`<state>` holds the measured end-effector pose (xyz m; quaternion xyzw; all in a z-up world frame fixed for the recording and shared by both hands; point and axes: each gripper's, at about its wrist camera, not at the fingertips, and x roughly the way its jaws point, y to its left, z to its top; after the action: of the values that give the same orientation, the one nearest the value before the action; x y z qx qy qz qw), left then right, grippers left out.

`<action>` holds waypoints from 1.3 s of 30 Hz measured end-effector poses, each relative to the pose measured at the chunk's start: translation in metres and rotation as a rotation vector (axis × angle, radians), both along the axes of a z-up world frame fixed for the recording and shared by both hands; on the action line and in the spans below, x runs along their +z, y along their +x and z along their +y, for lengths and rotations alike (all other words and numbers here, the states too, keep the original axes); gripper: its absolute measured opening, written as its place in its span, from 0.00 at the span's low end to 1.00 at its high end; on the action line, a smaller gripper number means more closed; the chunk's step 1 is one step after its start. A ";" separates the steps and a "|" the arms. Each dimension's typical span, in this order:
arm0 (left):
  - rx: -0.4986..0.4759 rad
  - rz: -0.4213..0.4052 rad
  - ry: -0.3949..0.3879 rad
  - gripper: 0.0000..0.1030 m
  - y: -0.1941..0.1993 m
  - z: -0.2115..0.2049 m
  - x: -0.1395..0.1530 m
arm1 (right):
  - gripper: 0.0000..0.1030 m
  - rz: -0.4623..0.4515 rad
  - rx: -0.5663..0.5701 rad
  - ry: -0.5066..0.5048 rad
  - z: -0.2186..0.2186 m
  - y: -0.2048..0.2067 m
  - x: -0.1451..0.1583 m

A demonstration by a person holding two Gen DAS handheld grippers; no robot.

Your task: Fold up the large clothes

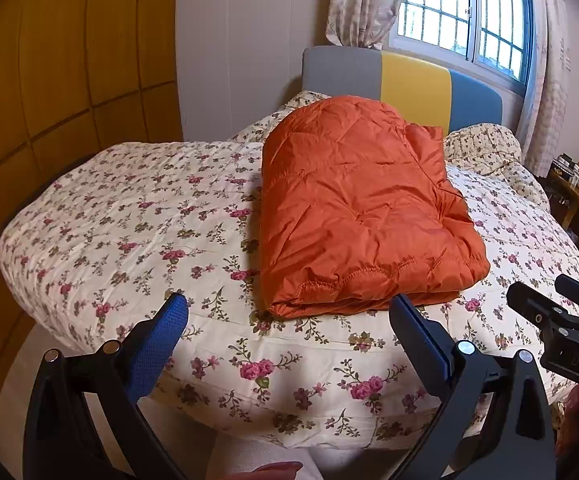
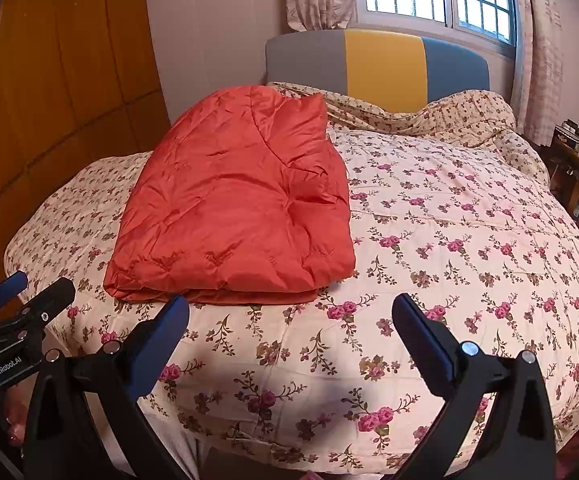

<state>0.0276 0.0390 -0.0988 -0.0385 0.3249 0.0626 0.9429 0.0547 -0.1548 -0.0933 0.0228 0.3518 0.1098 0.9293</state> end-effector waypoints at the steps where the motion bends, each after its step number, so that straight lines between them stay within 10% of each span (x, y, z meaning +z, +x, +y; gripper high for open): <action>1: 0.002 0.000 0.001 0.97 0.000 0.000 0.000 | 0.98 0.001 0.001 0.000 0.000 0.000 0.000; 39: -0.020 0.008 -0.011 0.97 0.000 -0.003 -0.002 | 0.98 0.032 0.010 0.015 0.002 0.003 -0.005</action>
<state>0.0280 0.0355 -0.1006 -0.0402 0.3292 0.0514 0.9420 0.0579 -0.1530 -0.0985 0.0299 0.3661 0.1167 0.9227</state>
